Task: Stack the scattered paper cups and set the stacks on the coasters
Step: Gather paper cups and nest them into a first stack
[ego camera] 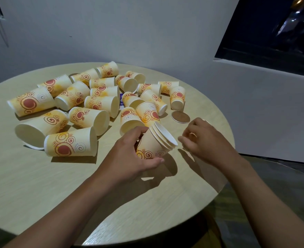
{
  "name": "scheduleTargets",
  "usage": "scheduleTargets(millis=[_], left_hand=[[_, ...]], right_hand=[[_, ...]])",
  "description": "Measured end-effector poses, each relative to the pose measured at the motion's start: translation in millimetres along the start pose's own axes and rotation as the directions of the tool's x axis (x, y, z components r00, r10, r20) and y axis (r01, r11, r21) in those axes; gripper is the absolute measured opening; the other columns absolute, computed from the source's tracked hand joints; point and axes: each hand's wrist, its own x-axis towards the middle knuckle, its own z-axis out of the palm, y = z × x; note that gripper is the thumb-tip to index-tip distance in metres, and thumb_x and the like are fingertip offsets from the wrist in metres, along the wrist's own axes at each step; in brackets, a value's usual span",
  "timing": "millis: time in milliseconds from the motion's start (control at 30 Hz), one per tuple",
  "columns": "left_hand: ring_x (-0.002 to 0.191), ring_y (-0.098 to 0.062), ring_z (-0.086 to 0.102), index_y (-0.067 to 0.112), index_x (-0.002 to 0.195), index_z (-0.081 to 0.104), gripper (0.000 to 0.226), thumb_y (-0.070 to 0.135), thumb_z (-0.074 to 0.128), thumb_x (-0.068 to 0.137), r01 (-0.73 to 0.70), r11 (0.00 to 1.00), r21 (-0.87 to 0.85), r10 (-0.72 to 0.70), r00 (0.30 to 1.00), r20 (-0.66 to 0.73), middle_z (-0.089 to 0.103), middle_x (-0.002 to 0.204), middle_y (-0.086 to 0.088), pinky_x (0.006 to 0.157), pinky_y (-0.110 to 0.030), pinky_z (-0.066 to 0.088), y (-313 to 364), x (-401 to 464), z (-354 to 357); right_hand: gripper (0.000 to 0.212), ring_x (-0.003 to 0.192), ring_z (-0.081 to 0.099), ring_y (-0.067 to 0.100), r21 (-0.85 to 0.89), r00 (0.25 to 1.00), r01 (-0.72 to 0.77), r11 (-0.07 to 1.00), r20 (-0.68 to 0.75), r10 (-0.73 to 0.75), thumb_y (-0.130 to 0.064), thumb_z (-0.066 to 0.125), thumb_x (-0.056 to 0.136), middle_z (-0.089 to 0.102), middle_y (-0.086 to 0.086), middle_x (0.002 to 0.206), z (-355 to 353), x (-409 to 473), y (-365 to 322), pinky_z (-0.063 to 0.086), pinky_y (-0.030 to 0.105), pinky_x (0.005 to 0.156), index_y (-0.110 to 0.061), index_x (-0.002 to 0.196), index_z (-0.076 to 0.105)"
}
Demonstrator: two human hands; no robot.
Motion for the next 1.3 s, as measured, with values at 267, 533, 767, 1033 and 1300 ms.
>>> scheduleTargets(millis=[267,533,767,1033,1300], left_hand=[[0.099,-0.002,0.056,0.041,0.127,0.044,0.078,0.062,0.076,0.060,-0.001,0.995,0.103,0.003,1.000,-0.015,0.052,0.117,0.019,0.073,-0.020,0.055,3.9,5.4,5.0],[0.100,-0.010,0.058,0.041,0.129,0.041,0.079,0.059,0.079,0.062,0.041,0.985,0.169,-0.036,0.999,-0.033,0.053,0.121,0.015,0.076,-0.030,0.058,6.3,11.0,8.6],[0.103,-0.011,0.057,0.040,0.131,0.040,0.080,0.055,0.080,0.064,0.060,0.983,0.176,-0.052,0.997,-0.048,0.052,0.124,0.015,0.081,-0.031,0.057,6.9,10.8,10.5],[0.104,-0.009,0.056,0.037,0.130,0.041,0.079,0.052,0.082,0.065,0.051,0.992,0.112,-0.041,0.995,-0.090,0.053,0.124,0.012,0.082,-0.031,0.057,7.0,5.5,3.2],[0.109,-0.009,0.053,0.041,0.131,0.036,0.079,0.056,0.079,0.067,0.007,0.995,0.098,0.001,0.997,-0.082,0.049,0.127,0.014,0.085,-0.031,0.057,3.1,0.9,5.0]], right_hand=[[0.079,0.104,0.054,0.027,0.137,0.780,-0.505,0.852,-0.349,0.519,-0.080,0.055,0.084,0.049,0.005,0.121,9.6,-21.8,11.4,0.052,0.042,0.080,-0.014,0.127,0.044],[0.073,0.080,0.058,0.015,0.234,0.742,-0.670,0.705,0.169,0.649,-0.074,0.065,0.082,0.060,0.003,0.108,-5.6,-1.6,22.5,0.044,0.029,0.059,-0.017,0.126,0.054],[0.068,0.116,0.071,0.022,0.971,0.933,-0.185,-0.149,0.221,0.285,-0.034,0.087,0.070,0.075,0.004,0.127,-12.0,-4.9,-14.5,0.057,0.044,0.097,-0.020,0.132,0.061],[0.064,0.119,0.070,0.019,0.925,0.945,-0.326,0.194,0.316,0.084,-0.064,0.086,0.067,0.076,-0.003,0.126,4.6,-26.5,-47.2,0.056,0.044,0.100,-0.036,0.123,0.071],[0.078,0.120,0.069,0.021,0.873,0.932,-0.336,0.354,0.363,-0.009,-0.063,0.084,0.066,0.074,-0.001,0.127,2.0,-23.6,-51.0,0.057,0.037,0.098,-0.030,0.133,0.059]])
